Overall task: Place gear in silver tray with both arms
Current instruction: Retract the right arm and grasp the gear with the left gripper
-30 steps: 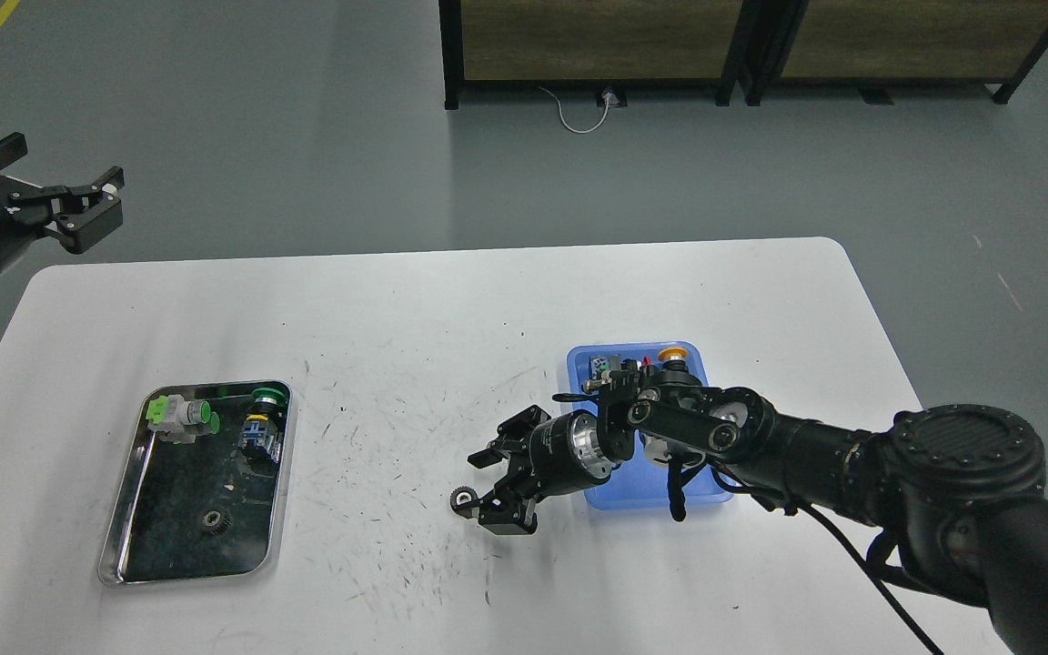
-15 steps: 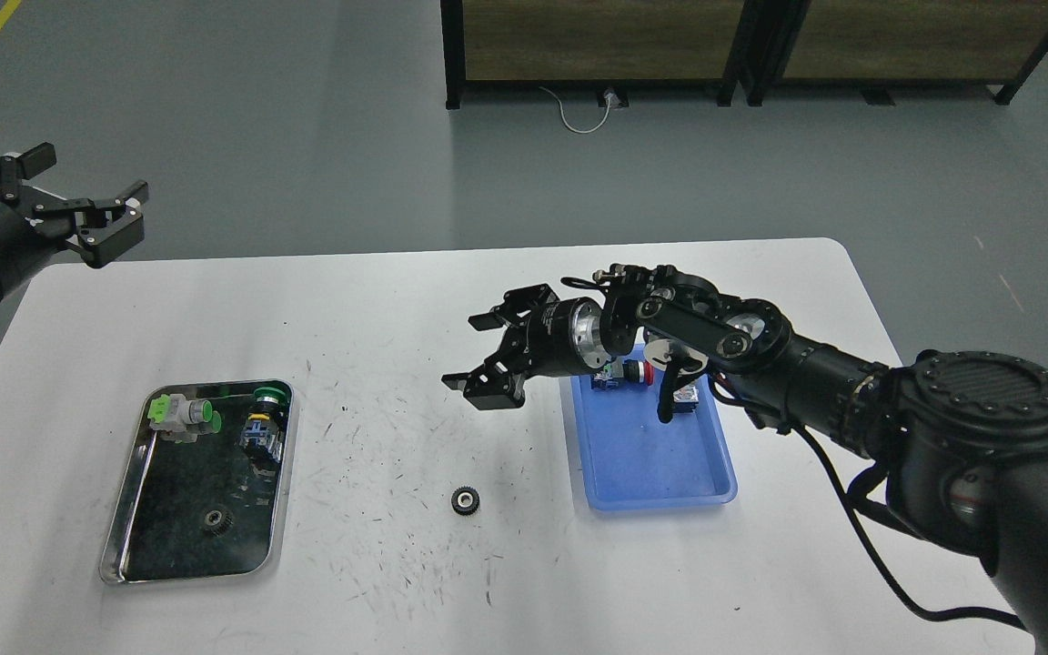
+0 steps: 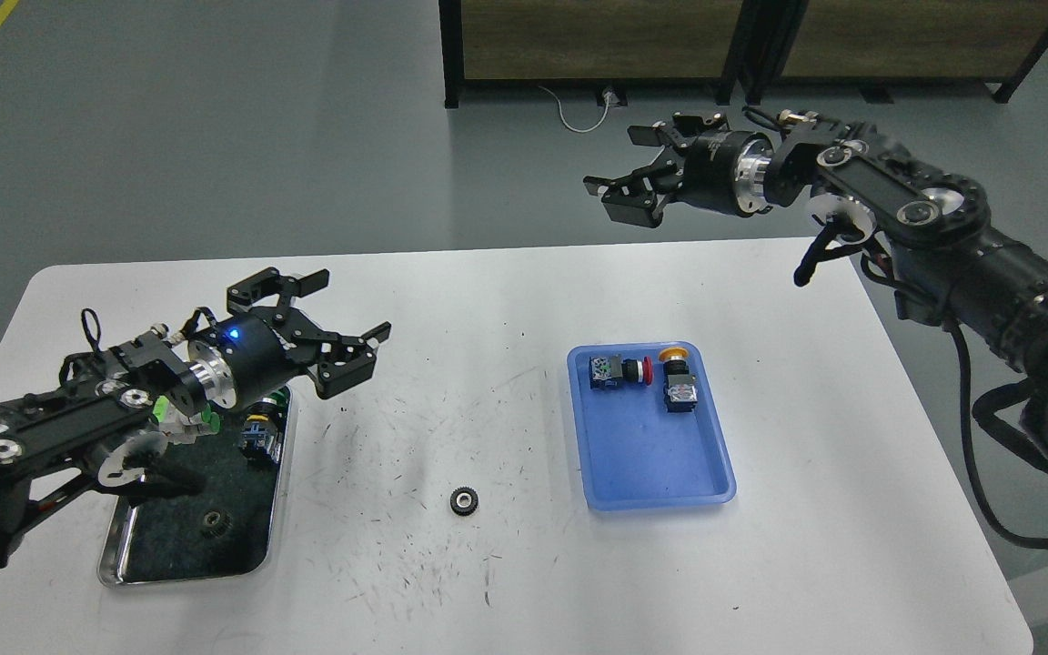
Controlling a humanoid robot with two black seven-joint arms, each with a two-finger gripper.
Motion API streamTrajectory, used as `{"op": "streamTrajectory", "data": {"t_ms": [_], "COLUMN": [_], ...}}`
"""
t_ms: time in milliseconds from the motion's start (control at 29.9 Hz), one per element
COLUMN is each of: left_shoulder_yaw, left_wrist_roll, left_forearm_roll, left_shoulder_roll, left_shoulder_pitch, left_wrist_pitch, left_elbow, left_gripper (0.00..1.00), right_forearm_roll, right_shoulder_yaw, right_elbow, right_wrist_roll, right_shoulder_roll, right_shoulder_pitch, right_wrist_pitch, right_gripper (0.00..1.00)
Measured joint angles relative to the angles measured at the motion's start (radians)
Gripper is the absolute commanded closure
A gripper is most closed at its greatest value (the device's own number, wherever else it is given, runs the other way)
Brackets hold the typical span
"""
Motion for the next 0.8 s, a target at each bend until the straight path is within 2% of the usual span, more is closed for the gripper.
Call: {"op": "streamTrajectory", "data": {"t_ms": [167,434,802], "left_shoulder_yaw": [0.045,0.075,0.076], "left_wrist_roll": [-0.015,-0.021,-0.061], "left_forearm_roll": [0.081,0.126,0.129], "left_shoulder_roll": [-0.108,-0.128,-0.192], "left_shoulder_pitch": [0.095,0.207,0.233], "left_wrist_pitch": [0.004,0.006,0.008], "left_elbow": [0.022,0.024,0.13], "left_gripper": [0.02,0.02,0.02], "right_forearm_roll": [0.0,0.001,0.001], "right_shoulder_yaw": [0.001,-0.002,-0.01], "right_elbow": [-0.005,-0.041,-0.046], "right_wrist_roll": [0.0,-0.001,-0.002], "right_shoulder_roll": [-0.027,-0.008,-0.002], "right_shoulder_pitch": [0.006,0.01,0.01], "right_wrist_pitch": [-0.013,-0.017,-0.018], "right_gripper": [0.12,0.12,0.12]}}
